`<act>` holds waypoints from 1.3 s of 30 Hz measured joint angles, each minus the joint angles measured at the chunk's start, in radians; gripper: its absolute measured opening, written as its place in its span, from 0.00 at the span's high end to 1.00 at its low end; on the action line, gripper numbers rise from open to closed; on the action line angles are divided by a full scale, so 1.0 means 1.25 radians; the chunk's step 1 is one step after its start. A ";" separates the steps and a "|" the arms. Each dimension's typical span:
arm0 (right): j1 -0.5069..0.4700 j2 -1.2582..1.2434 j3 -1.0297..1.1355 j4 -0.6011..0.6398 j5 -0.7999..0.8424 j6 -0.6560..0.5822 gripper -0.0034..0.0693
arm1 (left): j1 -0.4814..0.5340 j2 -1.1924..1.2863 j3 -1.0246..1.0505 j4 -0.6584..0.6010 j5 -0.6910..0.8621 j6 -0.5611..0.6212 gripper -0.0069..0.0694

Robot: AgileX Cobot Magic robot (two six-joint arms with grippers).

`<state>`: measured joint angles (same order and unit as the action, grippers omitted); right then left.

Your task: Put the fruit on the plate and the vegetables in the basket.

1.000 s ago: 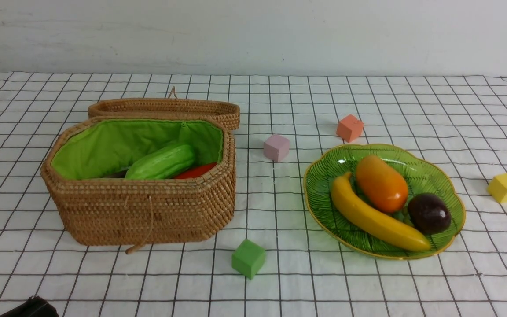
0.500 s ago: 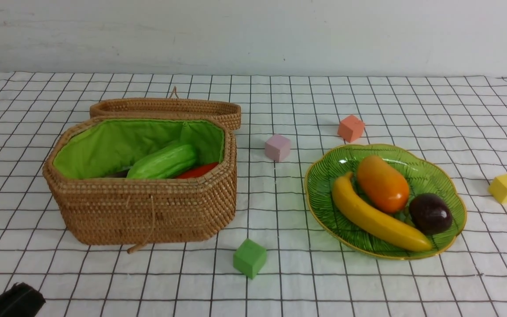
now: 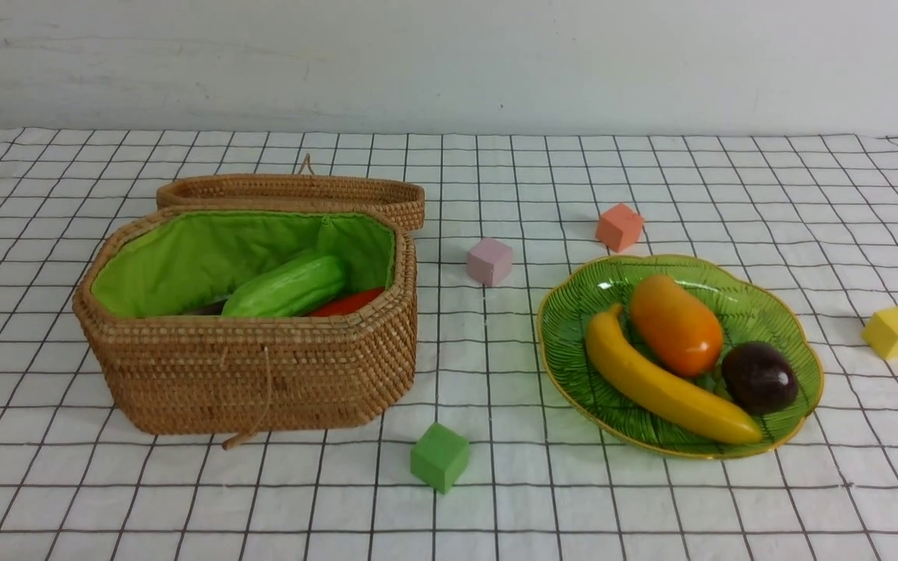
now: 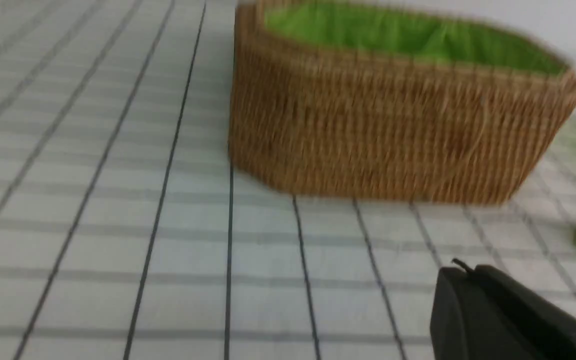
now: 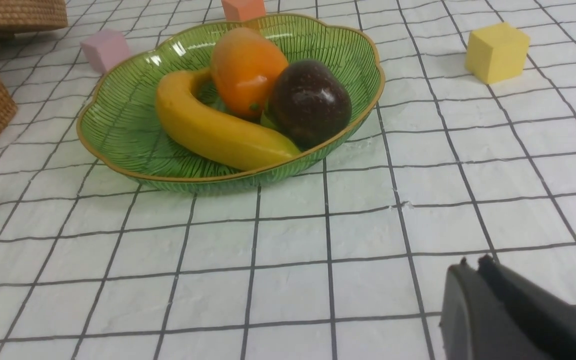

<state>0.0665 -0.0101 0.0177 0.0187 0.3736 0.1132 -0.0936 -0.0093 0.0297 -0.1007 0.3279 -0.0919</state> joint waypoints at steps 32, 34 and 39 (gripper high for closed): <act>0.000 0.000 0.000 0.000 0.000 0.000 0.87 | -0.037 0.000 0.001 -0.010 0.042 -0.032 0.93; 0.000 0.000 0.000 0.000 0.000 0.000 0.87 | -0.037 0.000 0.001 -0.010 0.042 -0.032 0.93; 0.000 0.000 0.000 0.000 0.000 0.000 0.86 | -0.037 0.000 0.001 -0.010 0.042 -0.032 0.93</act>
<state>0.0665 -0.0101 0.0177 0.0187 0.3736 0.1132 -0.1400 -0.0093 0.0308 -0.1129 0.3801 -0.1324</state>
